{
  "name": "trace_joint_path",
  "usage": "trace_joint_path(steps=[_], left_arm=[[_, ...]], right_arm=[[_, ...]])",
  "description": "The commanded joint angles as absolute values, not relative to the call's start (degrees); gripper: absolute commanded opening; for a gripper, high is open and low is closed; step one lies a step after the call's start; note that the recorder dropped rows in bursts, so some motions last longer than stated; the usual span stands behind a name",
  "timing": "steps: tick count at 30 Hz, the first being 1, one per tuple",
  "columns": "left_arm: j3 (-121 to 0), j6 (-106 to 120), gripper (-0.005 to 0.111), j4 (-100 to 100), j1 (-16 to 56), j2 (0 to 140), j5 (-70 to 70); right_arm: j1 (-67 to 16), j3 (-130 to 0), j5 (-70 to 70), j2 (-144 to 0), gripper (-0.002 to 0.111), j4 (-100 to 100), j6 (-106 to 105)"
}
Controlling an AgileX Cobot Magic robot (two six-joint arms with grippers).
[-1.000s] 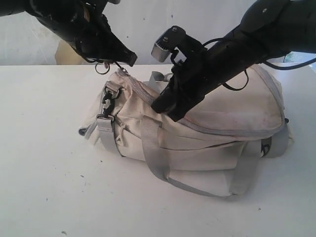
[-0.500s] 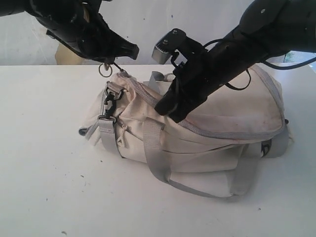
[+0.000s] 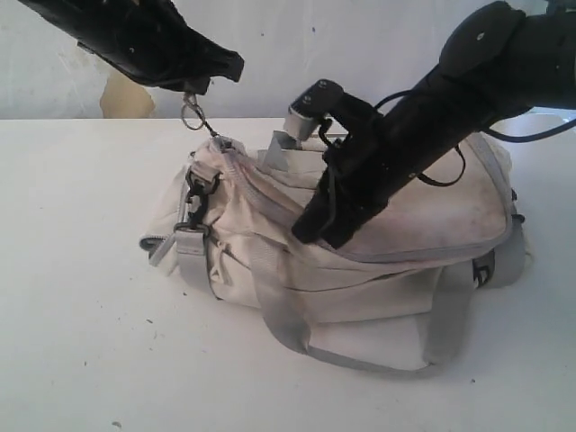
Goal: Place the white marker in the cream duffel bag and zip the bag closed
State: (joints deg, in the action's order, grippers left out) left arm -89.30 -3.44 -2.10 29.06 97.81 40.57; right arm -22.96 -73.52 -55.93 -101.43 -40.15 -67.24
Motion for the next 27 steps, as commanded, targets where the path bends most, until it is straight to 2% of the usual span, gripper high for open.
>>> trace_joint_path(steps=[1, 3, 5, 15, 21, 27], left_arm=[[-90.7, 0.5, 0.000, -3.9, 27.5, 96.1, 41.0], [-90.7, 0.5, 0.000, -3.7, 27.5, 96.1, 42.2], [-90.7, 0.5, 0.000, -3.4, 27.5, 96.1, 43.3], [-90.7, 4.9, 0.000, 8.8, 27.5, 96.6, 48.7], [-90.7, 5.0, 0.000, 11.4, 27.5, 96.6, 49.6], [-90.7, 1.9, 0.000, 12.3, 27.5, 96.0, 48.9]], right_arm=[[-22.3, -72.5, -57.7, -101.8, 0.040, -38.4, -65.1], [-22.3, -72.5, -56.0, -101.8, 0.051, -40.3, -64.0], [-22.3, -72.5, -53.9, -101.8, 0.055, -43.1, -64.0], [-22.6, -72.6, -46.7, -101.9, 0.054, -69.1, -64.4], [-26.6, -72.6, -45.5, -102.3, 0.054, -71.1, -68.7], [-30.4, -72.6, -38.7, -105.0, 0.054, -71.1, -69.2]])
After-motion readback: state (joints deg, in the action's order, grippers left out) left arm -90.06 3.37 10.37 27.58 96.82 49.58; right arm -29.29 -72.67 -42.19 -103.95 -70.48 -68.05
